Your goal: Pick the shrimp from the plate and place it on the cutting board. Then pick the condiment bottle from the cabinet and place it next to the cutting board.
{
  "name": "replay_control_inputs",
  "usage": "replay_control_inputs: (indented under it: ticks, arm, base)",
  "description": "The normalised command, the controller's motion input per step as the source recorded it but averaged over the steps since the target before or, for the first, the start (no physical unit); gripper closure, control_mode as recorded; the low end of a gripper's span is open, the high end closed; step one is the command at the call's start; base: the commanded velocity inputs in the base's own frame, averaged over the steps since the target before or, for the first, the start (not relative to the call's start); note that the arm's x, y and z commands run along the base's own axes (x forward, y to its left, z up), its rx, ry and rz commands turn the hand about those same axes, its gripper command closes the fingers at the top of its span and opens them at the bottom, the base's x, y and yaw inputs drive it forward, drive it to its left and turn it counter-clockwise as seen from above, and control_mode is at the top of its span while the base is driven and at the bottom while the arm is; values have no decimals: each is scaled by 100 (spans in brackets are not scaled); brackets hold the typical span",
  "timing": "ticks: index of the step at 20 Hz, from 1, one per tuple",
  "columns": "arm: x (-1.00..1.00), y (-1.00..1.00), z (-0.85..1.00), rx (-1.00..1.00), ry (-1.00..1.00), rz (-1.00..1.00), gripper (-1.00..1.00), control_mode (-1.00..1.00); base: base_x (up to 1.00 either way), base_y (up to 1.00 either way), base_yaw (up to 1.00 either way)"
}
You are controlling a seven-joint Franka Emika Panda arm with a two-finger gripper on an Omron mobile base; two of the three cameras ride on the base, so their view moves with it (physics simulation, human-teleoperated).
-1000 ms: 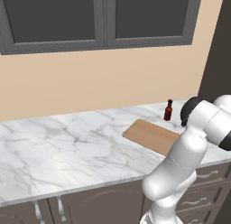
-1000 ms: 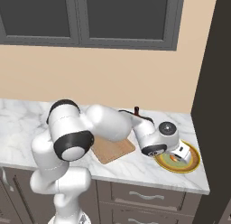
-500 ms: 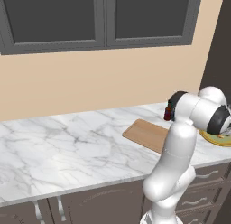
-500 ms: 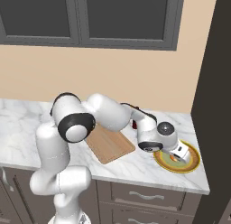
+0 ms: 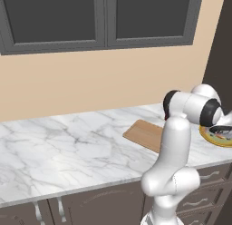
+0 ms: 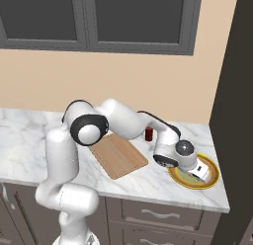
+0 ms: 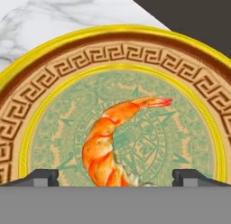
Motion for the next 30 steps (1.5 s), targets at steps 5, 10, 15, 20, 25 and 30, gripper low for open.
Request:
replay_control_inputs:
  ticks: [5,10,15,20,25,30]
  arm:
    - [5,-4,-11,1,0,0,100,-100]
    - [5,-3,-6,3,0,0,100,-100]
    - [13,-8,-2,6,3,0,100,-100]
    - [17,-2,0,6,5,0,100,-100]
    - [14,0,0,6,5,0,100,-100]
    - [11,0,-5,6,4,0,100,-100]
  base:
    - [0,0,0]
    - [0,0,0]
    - [0,0,0]
    - [0,0,0]
    - [0,0,0]
    - [0,0,0]
